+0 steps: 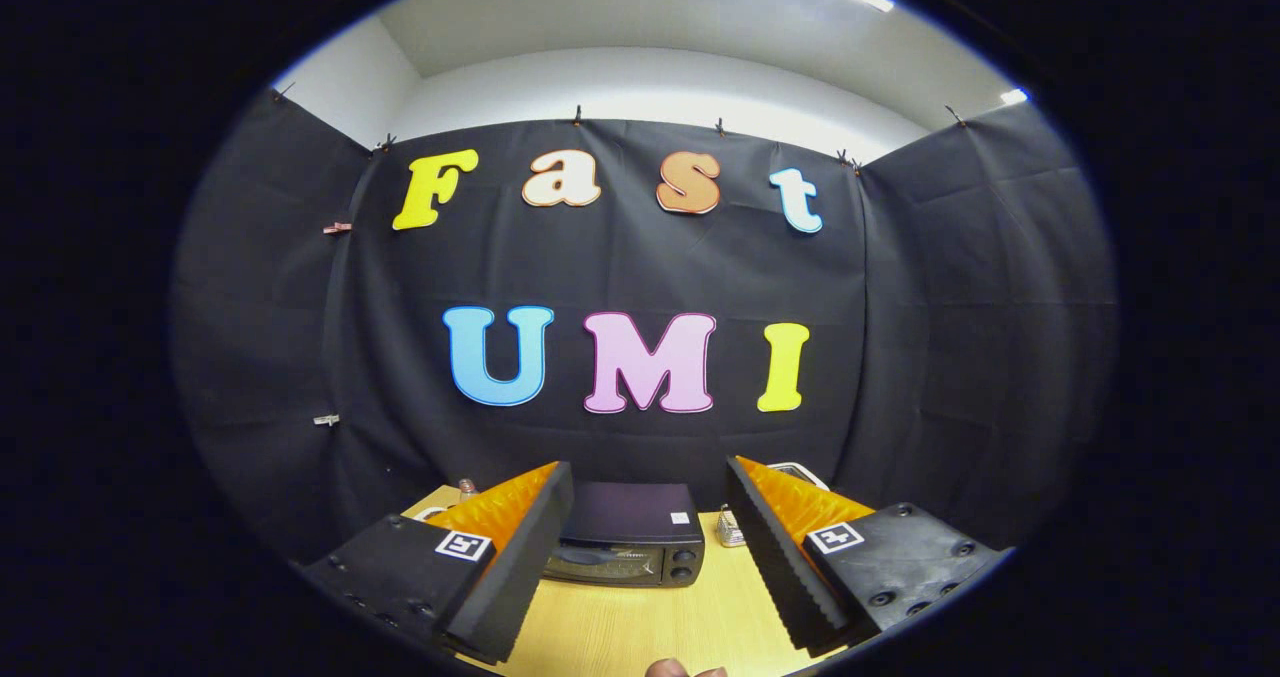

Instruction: Open the toaster oven, put the food inside, and close the toaster oven door.

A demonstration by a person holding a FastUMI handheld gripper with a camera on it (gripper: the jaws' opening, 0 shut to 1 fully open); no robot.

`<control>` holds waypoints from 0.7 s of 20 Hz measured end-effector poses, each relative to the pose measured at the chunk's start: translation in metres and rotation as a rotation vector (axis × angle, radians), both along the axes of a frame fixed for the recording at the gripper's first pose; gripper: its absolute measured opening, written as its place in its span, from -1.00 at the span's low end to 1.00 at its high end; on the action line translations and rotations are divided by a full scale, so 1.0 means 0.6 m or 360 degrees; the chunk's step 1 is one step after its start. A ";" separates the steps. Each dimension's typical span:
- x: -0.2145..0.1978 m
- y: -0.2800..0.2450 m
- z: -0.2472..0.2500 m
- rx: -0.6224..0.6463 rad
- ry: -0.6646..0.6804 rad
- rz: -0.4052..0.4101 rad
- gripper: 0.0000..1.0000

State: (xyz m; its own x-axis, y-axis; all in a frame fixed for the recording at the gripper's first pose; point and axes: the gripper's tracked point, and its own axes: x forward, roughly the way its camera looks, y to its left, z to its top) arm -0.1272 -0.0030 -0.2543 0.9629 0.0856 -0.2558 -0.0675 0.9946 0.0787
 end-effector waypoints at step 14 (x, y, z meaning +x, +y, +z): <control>-0.003 0.001 0.067 0.0059 -0.0093 -0.0022 0.97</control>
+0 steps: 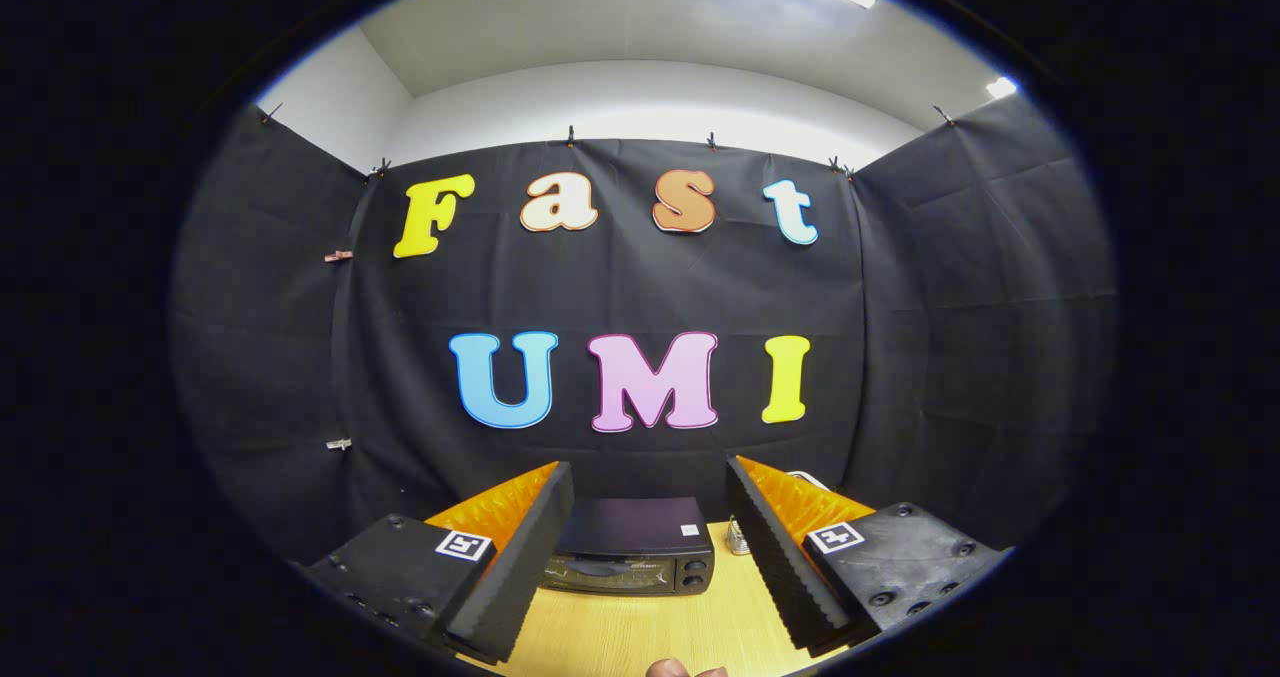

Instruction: Open the toaster oven, put the food inside, and close the toaster oven door.

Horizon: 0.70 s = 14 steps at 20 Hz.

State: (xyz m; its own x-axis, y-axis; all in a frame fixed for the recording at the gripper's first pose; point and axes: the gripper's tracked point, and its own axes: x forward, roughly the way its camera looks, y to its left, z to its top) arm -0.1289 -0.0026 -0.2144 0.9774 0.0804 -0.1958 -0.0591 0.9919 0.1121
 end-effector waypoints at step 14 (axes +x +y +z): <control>0.005 -0.003 0.010 -0.0016 -0.0026 -0.0033 0.97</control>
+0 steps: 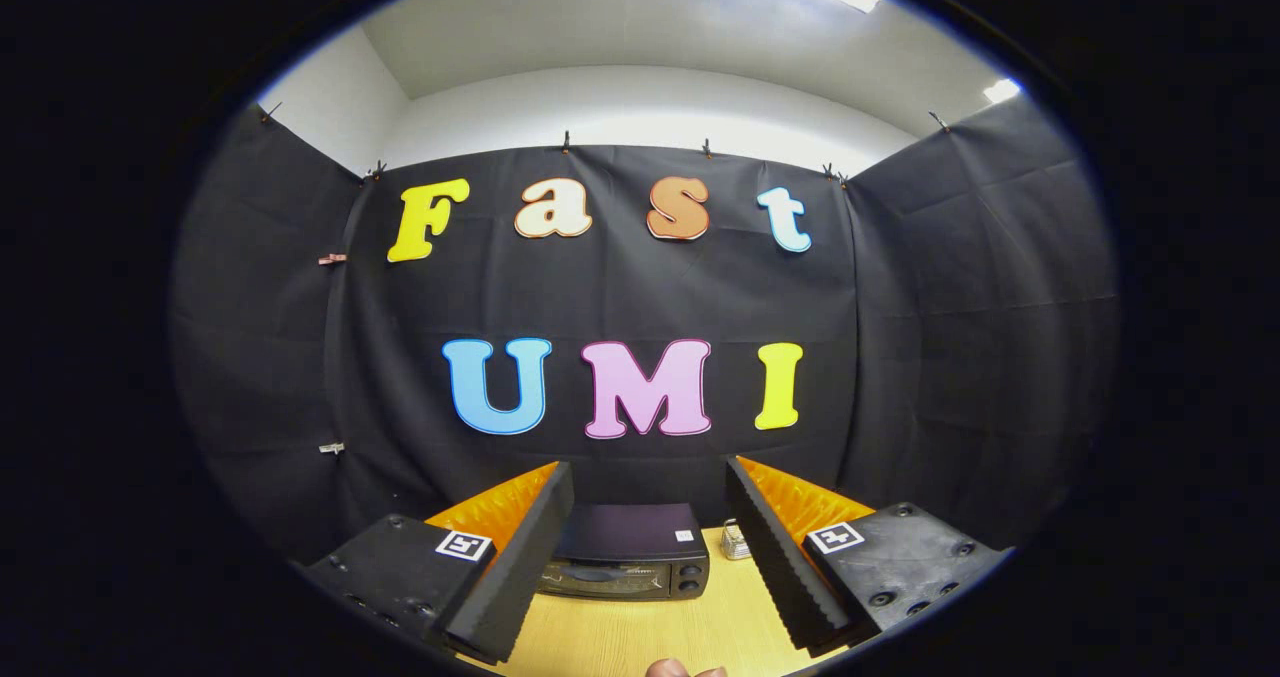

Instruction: Open the toaster oven, put the food inside, and close the toaster oven door.

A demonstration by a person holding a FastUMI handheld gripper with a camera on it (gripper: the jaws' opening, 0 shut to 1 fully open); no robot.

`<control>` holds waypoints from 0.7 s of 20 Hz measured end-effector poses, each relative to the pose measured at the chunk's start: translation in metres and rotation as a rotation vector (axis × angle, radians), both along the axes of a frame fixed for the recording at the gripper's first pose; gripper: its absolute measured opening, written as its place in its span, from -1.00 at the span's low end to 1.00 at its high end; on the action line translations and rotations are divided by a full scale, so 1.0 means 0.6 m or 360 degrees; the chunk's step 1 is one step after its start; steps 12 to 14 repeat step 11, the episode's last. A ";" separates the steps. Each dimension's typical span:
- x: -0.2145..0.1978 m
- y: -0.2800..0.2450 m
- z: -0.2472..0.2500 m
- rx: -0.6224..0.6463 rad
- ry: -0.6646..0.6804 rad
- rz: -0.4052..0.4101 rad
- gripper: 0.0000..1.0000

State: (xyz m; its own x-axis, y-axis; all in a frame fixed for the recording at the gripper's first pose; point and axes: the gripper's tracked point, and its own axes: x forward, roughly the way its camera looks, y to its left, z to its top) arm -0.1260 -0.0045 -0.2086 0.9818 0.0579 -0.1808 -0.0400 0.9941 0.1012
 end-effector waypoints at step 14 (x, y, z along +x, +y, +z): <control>-0.006 -0.014 0.009 -0.0008 -0.0015 -0.0024 0.97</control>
